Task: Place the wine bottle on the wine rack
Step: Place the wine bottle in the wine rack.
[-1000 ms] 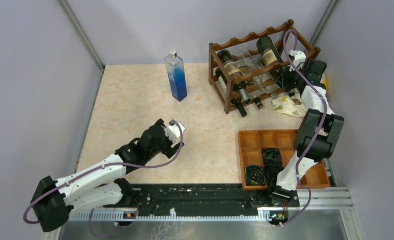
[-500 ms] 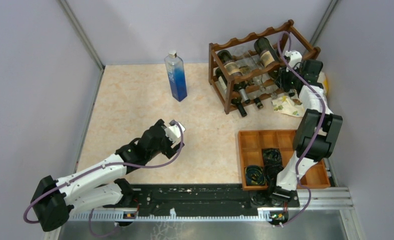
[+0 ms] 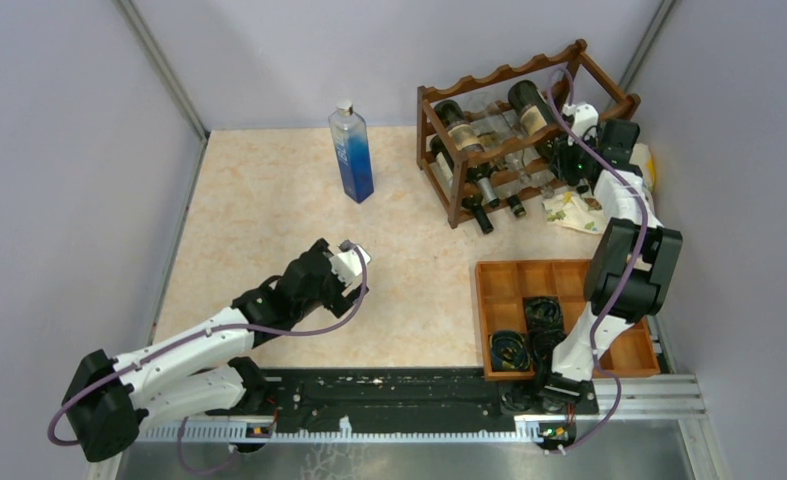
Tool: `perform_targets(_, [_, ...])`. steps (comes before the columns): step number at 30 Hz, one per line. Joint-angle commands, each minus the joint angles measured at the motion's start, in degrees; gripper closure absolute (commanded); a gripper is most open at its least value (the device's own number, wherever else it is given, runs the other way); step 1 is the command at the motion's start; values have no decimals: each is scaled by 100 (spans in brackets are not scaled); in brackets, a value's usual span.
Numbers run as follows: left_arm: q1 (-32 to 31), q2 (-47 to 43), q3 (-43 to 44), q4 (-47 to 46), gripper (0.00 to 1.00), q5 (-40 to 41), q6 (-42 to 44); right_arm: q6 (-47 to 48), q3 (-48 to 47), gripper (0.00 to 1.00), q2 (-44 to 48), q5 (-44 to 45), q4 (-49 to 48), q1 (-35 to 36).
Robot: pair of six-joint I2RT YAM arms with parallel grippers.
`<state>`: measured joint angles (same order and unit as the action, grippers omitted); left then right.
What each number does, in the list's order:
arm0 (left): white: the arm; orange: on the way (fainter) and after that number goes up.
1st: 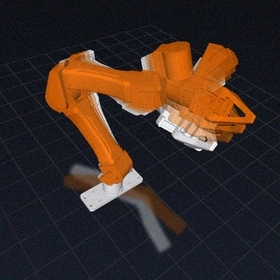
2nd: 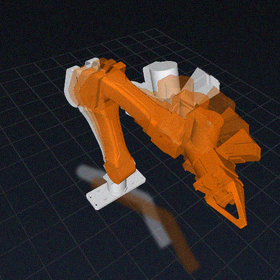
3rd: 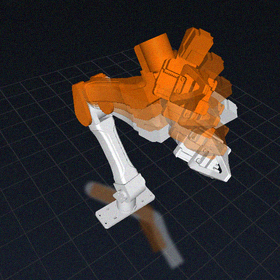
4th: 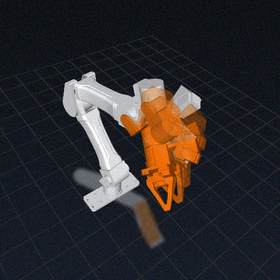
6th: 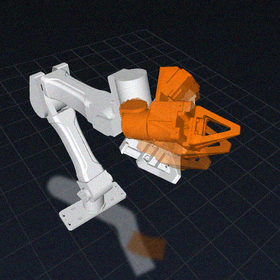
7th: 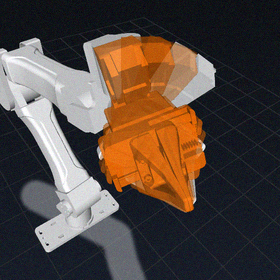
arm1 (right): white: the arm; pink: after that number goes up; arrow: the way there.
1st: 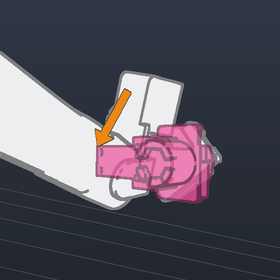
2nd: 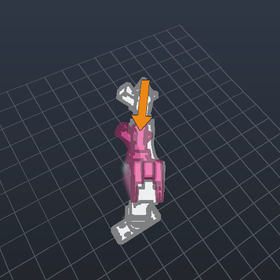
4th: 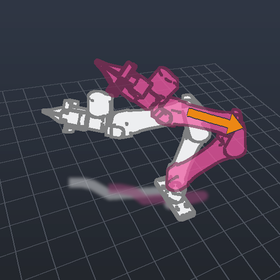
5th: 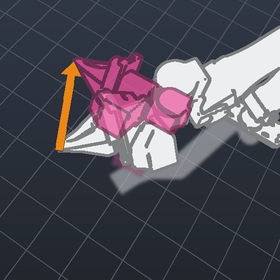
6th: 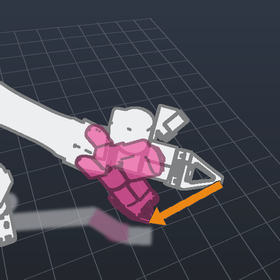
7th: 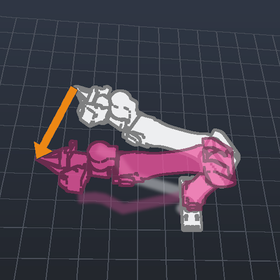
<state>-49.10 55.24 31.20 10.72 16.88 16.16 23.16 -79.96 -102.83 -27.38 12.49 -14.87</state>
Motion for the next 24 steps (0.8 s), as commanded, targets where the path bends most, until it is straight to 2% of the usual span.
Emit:
perform_targets(1, [20,31,0,-57,1,-18,36,122,-565,94,262,-68,-737,109])
perform_targets(24, [19,127,9,-44,1,-23,47,-261,-327,90,208,-297,-1474,110])
